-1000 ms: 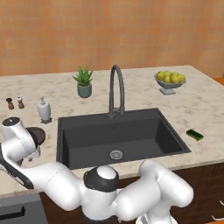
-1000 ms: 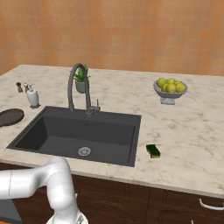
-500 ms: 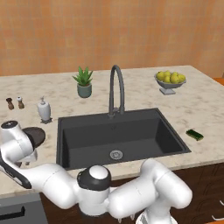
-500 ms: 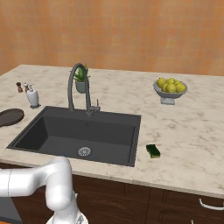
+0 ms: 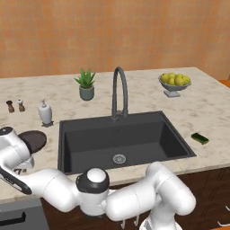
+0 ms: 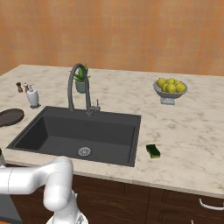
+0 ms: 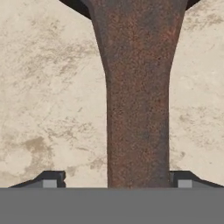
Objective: Pick the pan and sponge and place them into the sink. Then turn on the water.
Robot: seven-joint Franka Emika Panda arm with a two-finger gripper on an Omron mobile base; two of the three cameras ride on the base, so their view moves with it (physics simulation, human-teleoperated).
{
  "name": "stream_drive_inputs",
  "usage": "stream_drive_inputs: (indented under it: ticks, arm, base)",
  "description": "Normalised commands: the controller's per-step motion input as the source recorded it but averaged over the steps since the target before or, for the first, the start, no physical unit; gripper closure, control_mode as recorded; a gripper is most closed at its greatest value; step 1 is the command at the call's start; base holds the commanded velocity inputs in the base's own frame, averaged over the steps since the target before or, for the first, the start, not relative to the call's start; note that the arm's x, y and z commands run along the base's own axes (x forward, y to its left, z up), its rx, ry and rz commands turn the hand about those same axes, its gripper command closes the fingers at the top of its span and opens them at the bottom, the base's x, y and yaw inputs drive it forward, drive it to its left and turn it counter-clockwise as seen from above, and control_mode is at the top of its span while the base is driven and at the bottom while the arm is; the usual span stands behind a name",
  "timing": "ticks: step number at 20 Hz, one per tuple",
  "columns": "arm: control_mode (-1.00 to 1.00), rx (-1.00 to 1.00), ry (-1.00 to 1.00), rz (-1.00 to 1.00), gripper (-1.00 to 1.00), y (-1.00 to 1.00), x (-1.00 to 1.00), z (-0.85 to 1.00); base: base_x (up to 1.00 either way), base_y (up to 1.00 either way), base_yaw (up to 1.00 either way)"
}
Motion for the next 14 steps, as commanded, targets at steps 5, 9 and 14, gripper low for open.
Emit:
stream_drive_inputs:
  ticks: [5, 9, 14]
  arm:
    - [-1.00, 0.00, 0.00, -0.05, 1.00, 0.07, 0.02, -0.37]
    - [-1.00, 0.00, 0.00, -0.06, 1.00, 0.00, 0.00, -0.19]
    - [-1.00, 0.00, 0.00, -0.03, 1.00, -0.28, -0.01, -0.15]
  base:
    - [0.00, 0.00, 0.00]
    - [0.00, 0.00, 0.00]
    - [0.00, 0.00, 0.00]
